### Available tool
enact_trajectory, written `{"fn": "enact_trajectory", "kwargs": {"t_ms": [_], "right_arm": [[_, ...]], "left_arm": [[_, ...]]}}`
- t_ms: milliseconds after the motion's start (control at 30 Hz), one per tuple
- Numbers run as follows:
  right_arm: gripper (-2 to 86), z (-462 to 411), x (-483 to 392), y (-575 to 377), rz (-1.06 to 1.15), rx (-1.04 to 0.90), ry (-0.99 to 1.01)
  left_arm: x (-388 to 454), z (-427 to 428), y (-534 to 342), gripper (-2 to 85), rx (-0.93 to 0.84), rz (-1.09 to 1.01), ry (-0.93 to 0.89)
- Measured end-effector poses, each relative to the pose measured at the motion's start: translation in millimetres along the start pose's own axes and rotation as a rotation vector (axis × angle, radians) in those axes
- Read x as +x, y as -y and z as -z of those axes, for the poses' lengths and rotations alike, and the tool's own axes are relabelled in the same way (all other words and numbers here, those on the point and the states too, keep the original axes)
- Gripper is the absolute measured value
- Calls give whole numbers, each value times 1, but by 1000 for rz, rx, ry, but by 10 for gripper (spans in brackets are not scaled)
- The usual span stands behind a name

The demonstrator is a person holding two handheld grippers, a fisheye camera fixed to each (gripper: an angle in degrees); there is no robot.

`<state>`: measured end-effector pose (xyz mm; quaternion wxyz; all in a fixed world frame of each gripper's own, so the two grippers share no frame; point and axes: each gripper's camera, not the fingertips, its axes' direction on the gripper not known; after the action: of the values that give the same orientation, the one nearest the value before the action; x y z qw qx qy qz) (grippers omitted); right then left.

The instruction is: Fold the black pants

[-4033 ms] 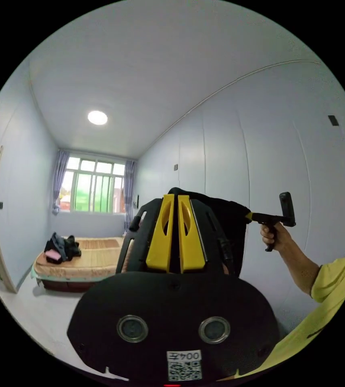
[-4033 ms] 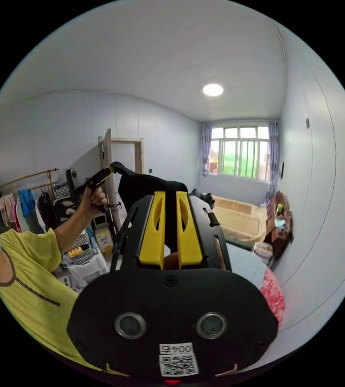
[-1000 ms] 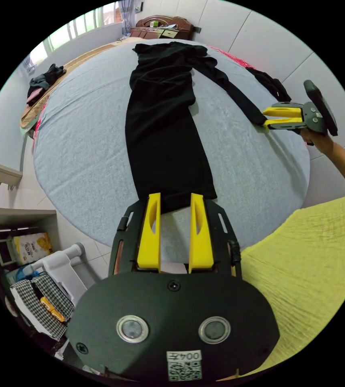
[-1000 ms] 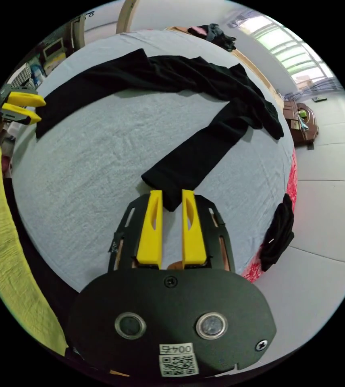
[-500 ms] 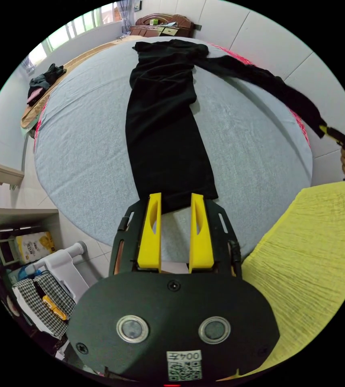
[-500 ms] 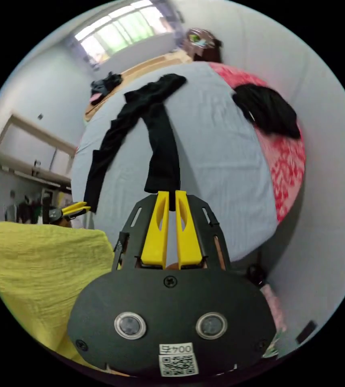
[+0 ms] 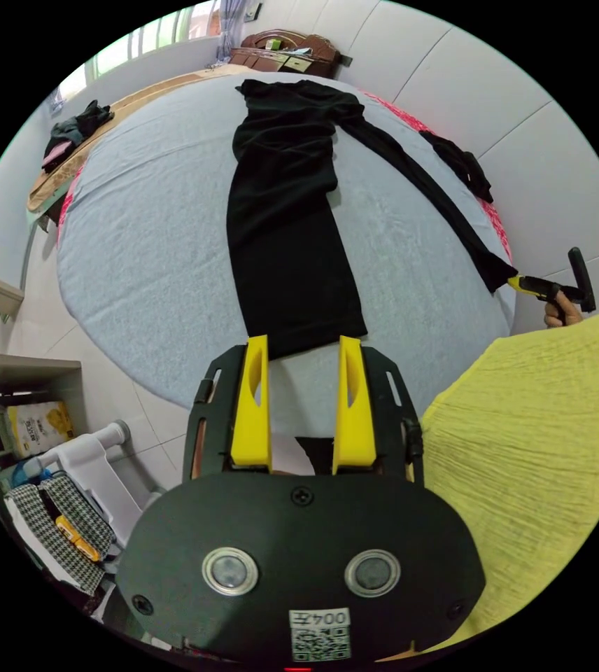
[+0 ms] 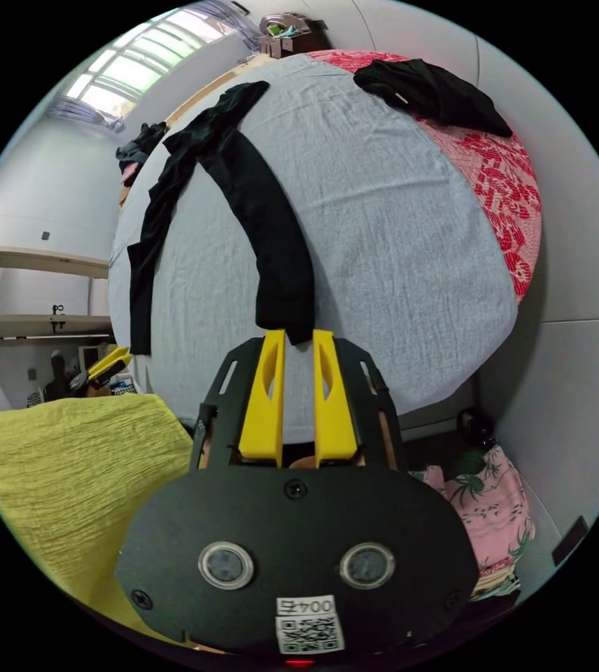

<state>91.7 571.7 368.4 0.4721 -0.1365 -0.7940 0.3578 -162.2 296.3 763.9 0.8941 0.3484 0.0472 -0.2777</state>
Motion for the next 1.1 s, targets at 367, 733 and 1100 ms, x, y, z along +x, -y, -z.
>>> {"fn": "enact_trajectory", "kwargs": {"t_ms": [367,733,1100], "right_arm": [[108,24,-51,-22,36,67,36],[165,17,-144,-44,302,31,-254],[52,17,-185,-49,207,-63,-118]], "left_arm": [[63,26,0,142,52,-105,59],[152,24,38,152,-41,-169,91],[162,70,70,34,-42,110,-59]]}}
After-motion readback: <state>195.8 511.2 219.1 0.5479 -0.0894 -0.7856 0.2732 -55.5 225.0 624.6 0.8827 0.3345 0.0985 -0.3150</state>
